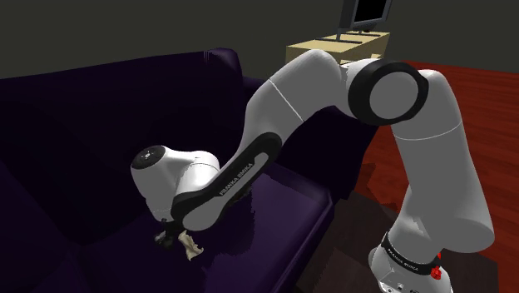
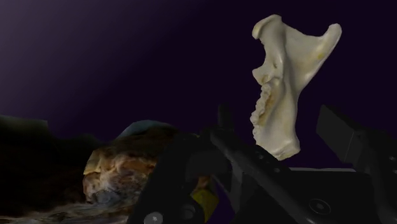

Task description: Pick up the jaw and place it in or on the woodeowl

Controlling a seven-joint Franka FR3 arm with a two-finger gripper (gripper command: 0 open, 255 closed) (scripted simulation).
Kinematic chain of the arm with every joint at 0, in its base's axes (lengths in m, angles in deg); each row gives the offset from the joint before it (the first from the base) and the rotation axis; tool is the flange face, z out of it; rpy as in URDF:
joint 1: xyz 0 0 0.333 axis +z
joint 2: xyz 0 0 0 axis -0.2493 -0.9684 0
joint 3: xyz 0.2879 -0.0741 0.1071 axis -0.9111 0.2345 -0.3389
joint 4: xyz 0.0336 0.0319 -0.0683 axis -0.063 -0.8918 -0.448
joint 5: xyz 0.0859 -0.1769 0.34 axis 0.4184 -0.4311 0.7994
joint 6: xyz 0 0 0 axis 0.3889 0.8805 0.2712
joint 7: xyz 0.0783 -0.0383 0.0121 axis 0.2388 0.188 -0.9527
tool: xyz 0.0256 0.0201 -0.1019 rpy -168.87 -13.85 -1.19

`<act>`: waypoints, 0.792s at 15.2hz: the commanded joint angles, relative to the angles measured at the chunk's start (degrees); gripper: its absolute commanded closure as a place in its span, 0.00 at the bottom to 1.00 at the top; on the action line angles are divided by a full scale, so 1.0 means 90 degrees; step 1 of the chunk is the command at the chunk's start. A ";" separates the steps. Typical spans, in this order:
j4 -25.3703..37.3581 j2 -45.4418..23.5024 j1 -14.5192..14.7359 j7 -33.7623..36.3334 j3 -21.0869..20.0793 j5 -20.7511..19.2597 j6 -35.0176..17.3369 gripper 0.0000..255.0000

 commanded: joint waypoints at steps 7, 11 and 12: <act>-0.0024 -0.0008 -0.0010 -0.0002 0.0008 0.0004 0.0004 1.00; 0.0015 0.0077 -0.0029 -0.0042 -0.0030 0.0061 0.0121 1.00; 0.0028 0.0128 -0.0042 -0.0065 -0.0051 0.0093 0.0180 1.00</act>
